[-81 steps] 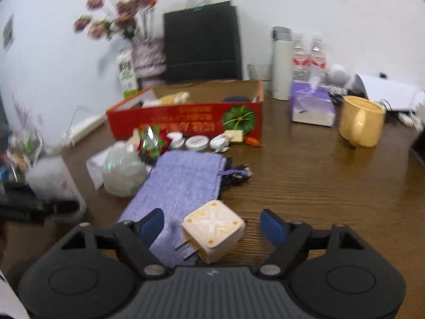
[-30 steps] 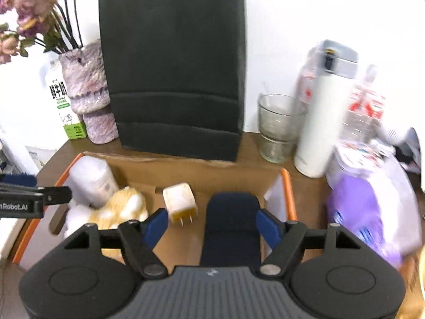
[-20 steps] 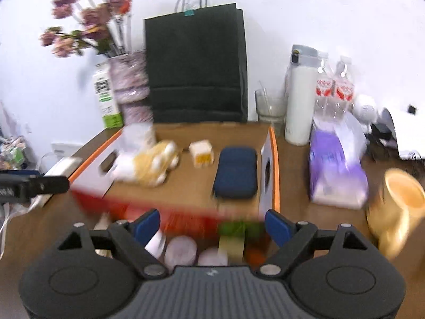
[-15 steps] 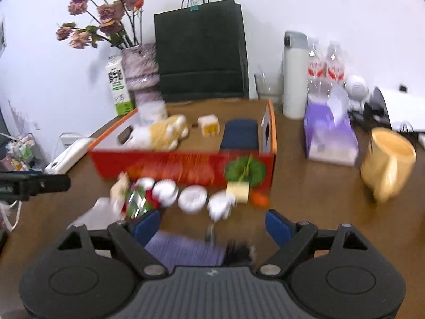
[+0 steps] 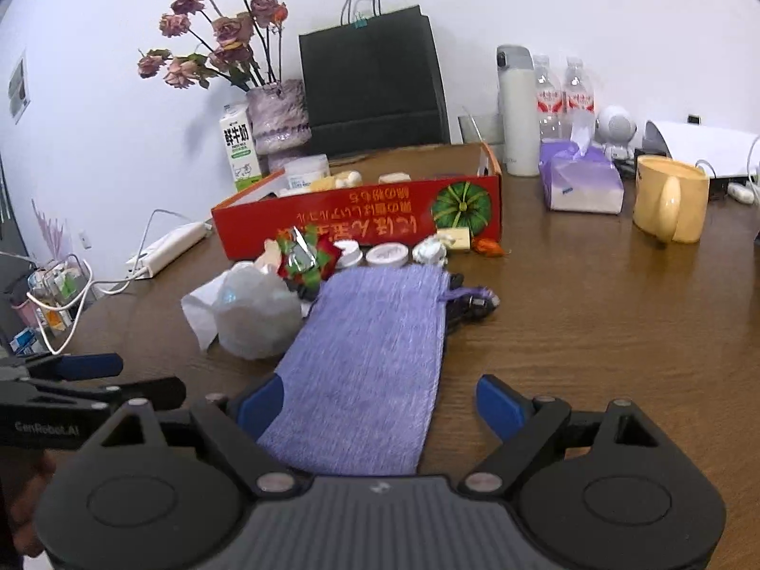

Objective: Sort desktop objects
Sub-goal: 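Withdraw both tools from the box back over the desk, then grasp the clear plastic bag with the left tool while the right tool grasps the purple pouch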

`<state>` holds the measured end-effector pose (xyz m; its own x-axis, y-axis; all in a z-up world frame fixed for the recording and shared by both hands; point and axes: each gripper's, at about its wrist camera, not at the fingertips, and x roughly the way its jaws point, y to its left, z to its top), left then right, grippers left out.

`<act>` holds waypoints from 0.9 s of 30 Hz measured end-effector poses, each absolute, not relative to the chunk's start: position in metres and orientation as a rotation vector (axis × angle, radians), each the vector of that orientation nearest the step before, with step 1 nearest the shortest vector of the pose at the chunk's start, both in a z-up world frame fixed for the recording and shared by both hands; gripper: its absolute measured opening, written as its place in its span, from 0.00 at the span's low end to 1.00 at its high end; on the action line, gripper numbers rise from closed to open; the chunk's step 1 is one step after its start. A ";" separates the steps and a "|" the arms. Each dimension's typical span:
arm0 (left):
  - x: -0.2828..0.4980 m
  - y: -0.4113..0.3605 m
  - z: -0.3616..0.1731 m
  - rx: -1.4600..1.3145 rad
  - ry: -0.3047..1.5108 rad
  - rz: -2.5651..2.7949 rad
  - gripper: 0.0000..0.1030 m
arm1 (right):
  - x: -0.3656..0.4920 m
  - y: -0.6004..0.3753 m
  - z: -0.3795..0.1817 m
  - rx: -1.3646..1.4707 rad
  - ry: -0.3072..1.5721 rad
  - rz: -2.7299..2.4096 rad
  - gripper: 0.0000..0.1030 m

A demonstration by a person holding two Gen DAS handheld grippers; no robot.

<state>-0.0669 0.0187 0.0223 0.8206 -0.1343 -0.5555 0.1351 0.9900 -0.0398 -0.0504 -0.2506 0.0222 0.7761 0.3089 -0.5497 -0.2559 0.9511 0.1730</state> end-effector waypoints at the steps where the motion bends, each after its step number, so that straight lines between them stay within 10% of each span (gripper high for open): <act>1: -0.068 0.019 0.022 0.005 0.589 -0.140 1.00 | -0.050 -0.250 0.022 0.088 0.612 0.291 0.85; 17: -0.014 -0.020 0.052 0.047 0.540 -0.357 0.90 | -0.010 -0.251 0.025 0.102 0.654 0.298 0.76; 23: 0.013 -0.024 0.037 0.031 0.639 -0.351 0.38 | 0.006 -0.247 0.022 0.090 0.679 0.304 0.38; 27: -0.004 0.001 0.050 -0.088 0.642 -0.367 0.32 | -0.008 -0.247 0.036 0.043 0.620 0.288 0.02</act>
<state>-0.0041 0.0013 0.0497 0.7387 -0.3612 -0.5691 0.3075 0.9319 -0.1923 -0.0079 -0.2473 0.0357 0.7755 0.2791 -0.5663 -0.2535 0.9591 0.1256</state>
